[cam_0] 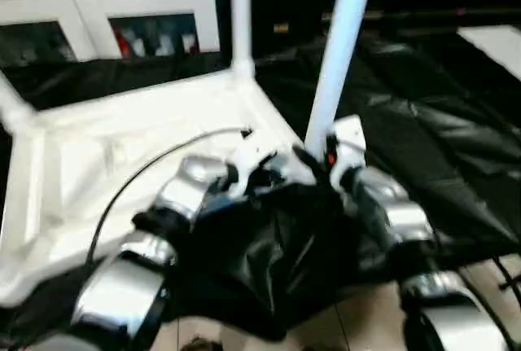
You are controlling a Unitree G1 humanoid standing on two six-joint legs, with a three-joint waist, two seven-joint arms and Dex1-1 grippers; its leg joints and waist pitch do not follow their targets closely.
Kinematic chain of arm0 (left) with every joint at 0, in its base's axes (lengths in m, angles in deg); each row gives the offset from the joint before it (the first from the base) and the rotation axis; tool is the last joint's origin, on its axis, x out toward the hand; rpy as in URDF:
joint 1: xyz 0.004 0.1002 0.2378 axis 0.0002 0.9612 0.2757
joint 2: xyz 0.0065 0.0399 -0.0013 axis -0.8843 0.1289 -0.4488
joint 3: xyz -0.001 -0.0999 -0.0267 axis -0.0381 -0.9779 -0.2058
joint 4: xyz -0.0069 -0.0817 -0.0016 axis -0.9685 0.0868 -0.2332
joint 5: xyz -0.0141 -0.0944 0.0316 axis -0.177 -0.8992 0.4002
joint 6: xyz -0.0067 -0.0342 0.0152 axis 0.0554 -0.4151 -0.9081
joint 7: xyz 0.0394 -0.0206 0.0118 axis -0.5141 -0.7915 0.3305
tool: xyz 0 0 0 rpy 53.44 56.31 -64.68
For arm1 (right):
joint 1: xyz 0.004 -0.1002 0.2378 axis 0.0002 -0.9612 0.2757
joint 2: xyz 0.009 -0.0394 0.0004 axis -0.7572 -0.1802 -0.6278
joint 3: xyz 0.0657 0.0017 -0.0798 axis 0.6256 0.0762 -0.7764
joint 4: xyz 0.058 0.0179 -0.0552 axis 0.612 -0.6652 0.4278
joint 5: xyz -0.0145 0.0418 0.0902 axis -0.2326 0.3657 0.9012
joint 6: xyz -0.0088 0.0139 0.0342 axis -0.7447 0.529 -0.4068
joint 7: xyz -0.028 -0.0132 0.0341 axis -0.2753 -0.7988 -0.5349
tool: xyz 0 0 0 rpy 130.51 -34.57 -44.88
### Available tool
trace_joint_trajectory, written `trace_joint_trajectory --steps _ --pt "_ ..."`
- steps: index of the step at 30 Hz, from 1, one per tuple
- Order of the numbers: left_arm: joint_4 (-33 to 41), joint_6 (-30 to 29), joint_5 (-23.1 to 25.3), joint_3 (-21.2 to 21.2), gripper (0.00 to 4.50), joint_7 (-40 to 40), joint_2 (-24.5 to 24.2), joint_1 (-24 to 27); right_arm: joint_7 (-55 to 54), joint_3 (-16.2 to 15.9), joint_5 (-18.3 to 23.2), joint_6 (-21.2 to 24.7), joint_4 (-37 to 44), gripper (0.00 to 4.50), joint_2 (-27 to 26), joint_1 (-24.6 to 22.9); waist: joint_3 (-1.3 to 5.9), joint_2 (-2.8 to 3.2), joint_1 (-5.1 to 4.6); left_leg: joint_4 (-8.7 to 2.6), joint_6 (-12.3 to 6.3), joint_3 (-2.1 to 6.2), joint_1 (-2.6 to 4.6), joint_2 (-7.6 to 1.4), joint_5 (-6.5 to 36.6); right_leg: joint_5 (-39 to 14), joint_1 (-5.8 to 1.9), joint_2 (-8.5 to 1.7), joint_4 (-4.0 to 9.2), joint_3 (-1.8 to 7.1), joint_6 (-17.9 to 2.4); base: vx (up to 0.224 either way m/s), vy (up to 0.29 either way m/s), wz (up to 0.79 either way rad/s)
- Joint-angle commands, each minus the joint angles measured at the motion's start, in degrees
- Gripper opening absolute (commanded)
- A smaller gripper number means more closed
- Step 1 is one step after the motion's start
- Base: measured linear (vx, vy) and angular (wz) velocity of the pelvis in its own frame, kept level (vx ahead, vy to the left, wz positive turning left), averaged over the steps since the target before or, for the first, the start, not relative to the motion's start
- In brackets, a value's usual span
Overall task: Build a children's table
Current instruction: Rotate leg to tighten
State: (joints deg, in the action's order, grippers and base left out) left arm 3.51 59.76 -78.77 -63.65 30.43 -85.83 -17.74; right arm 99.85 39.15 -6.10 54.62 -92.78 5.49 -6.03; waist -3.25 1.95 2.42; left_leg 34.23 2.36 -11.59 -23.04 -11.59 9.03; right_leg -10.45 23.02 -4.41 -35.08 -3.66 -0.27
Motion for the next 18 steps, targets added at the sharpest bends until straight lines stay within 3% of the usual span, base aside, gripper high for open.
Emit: trace_joint_trajectory --steps 1,2,3,4,6,10,18 --pt "-0.24 0.95 -0.50 -2.45 0.00 6.62 2.59 -3.47 -3.71 -1.95 -0.03 0.30 -4.56 2.47 -5.03 1.22 4.68 -0.55 -0.06 -3.47 -2.93 1.13 1.59 -1.45 8.33 -5.53 -2.59 -3.66 3.83 2.37 -14.05 0.000 0.000 0.00" --pt "-0.54 1.32 -0.42 -2.35 0.00 6.88 3.18 -3.71 -4.21 -2.55 -0.95 -1.03 -5.61 2.47 -5.90 1.85 4.69 -0.52 -0.10 -3.44 -3.26 1.08 1.61 -1.41 8.11 -4.96 -2.60 -3.67 3.87 2.28 -14.44 0.000 0.000 0.00" --pt "-0.47 2.09 -0.24 -1.99 0.00 6.33 3.47 -3.67 -3.82 -2.97 -1.42 -1.96 -6.18 2.86 -6.44 2.20 4.69 -0.52 -0.17 -3.44 -3.53 1.14 1.57 -1.46 8.66 -5.00 -2.77 -3.83 3.87 2.24 -14.60 0.000 0.000 0.00" --pt "-0.11 3.01 -0.06 -1.55 0.00 5.31 3.48 -3.41 -2.99 -2.93 -1.27 -2.25 -6.17 2.95 -6.65 2.25 4.63 -0.74 -0.32 -3.48 -3.86 1.13 1.58 -1.44 9.00 -5.38 -2.89 -3.77 3.98 2.21 -14.63 0.000 0.000 0.00" --pt "0.23 3.63 0.01 -1.25 0.00 4.34 3.39 -3.10 -2.00 -2.42 -0.68 -2.22 -6.04 2.91 -6.74 2.27 4.60 -0.65 -0.30 -3.44 -4.48 1.07 1.61 -1.50 8.87 -5.21 -2.84 -3.77 3.97 2.30 -14.70 0.000 0.000 0.00" --pt "0.99 5.56 -0.14 0.07 0.00 0.95 2.34 -1.74 0.47 -3.25 -1.86 -3.22 -5.59 3.40 -4.20 2.14 4.48 -0.71 -0.20 -3.48 -4.31 1.08 1.69 -1.57 9.83 -7.08 -2.88 -3.79 4.14 2.29 -14.55 0.000 0.000 0.00" --pt "1.17 7.22 0.58 1.14 0.00 -2.32 0.39 -0.51 9.95 -6.14 -2.69 -3.92 -2.18 3.40 1.99 0.32 4.42 -1.04 0.01 -3.40 -4.86 0.98 1.61 -1.64 9.77 -6.16 -3.01 -3.73 4.04 2.33 -14.68 0.000 0.000 0.00"
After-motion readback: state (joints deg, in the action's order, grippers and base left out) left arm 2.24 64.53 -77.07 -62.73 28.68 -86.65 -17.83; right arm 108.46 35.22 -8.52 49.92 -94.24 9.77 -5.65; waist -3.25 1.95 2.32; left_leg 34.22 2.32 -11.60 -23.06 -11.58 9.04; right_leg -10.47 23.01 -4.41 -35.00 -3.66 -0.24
